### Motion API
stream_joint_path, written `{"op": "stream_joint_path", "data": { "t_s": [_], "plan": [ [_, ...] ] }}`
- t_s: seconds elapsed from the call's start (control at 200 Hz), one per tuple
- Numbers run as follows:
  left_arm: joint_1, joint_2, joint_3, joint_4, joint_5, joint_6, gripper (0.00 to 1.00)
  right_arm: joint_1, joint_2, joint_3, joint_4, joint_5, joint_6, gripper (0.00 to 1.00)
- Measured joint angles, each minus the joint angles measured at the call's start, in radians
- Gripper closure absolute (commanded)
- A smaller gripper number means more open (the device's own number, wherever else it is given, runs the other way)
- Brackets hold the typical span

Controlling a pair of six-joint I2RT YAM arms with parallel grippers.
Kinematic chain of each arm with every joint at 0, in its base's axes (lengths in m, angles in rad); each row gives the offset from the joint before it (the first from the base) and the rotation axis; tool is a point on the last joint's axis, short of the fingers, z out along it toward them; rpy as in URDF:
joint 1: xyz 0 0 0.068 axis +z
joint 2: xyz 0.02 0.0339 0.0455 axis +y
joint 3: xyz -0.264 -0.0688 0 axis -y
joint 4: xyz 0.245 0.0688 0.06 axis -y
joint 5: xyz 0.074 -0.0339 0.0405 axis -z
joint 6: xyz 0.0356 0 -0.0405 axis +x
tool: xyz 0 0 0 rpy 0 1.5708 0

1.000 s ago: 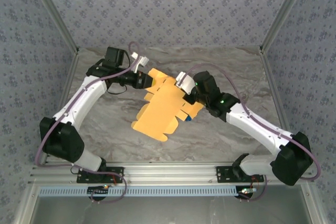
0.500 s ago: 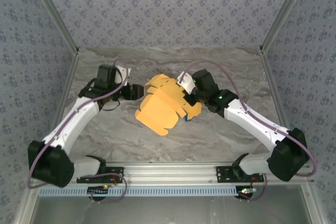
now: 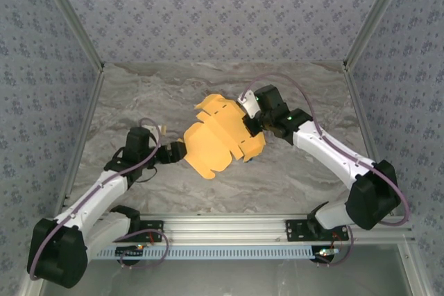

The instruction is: Fold the paper box

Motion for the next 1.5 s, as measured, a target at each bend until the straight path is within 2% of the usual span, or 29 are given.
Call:
{"op": "stream_joint_path", "data": {
  "t_s": [0.13, 0.215, 0.46, 0.555, 0.834, 1.204, 1.499],
  "plan": [
    [0.000, 0.077, -0.004, 0.084, 0.037, -0.003, 0.15, 0.000, 0.013, 0.002, -0.003, -0.005, 0.011, 1.00],
    [0.000, 0.160, -0.004, 0.155, 0.067, -0.014, 0.23, 0.000, 0.016, 0.002, -0.003, -0.006, 0.015, 1.00],
    [-0.002, 0.302, -0.004, 0.326, 0.160, -0.043, 0.74, 0.000, 0.017, 0.004, -0.003, -0.001, 0.029, 1.00],
    [-0.008, 0.311, -0.003, 0.364, 0.190, -0.058, 0.85, 0.000, 0.017, 0.004, -0.002, 0.007, 0.039, 1.00],
    [-0.011, 0.267, 0.038, 0.291, 0.212, -0.068, 1.00, 0.004, 0.019, 0.031, -0.026, 0.030, 0.056, 1.00],
    [-0.011, 0.042, 0.137, 0.010, 0.188, -0.063, 1.00, 0.011, 0.021, 0.167, -0.124, 0.090, 0.055, 1.00],
    [-0.011, 0.006, 0.115, -0.029, 0.220, -0.112, 1.00, 0.075, 0.023, 0.173, -0.131, 0.308, -0.018, 1.00]
  ]
}}
